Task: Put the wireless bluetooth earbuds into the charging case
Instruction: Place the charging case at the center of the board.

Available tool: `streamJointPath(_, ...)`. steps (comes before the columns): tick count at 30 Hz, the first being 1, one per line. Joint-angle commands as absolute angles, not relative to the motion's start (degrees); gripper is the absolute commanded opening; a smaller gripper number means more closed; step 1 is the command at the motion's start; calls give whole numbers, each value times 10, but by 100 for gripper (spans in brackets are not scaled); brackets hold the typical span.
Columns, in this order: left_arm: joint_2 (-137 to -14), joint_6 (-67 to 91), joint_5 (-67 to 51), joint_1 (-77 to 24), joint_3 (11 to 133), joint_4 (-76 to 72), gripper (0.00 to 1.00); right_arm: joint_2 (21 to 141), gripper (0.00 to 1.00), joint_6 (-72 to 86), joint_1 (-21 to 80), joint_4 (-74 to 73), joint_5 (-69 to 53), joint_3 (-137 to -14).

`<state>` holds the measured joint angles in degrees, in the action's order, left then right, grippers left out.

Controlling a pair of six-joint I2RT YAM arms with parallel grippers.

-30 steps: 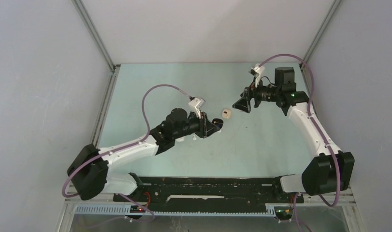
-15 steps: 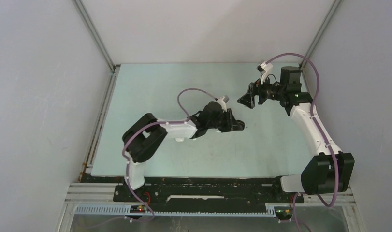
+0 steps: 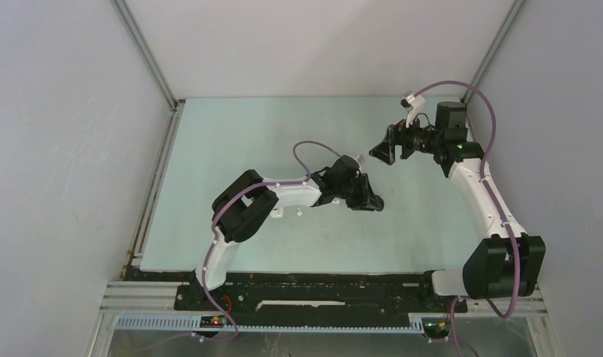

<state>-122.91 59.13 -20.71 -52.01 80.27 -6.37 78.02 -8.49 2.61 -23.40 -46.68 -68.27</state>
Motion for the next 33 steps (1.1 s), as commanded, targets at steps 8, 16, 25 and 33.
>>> streamJointPath(8, -1240, 574, -231, -521, 829, 32, 31, 779, 86, -83, 24, -216, -465, -685)
streamJointPath(16, -1218, 526, -211, -521, 834, 103, 43, 782, 86, -84, 22, -217, -469, -685)
streamJointPath(25, -1160, 432, -142, -516, 838, 214, 50, 784, 86, -84, 21, -218, -474, -684)
streamJointPath(33, -1002, 365, 28, -511, 775, 289, 52, 782, 86, -86, 20, -220, -477, -685)
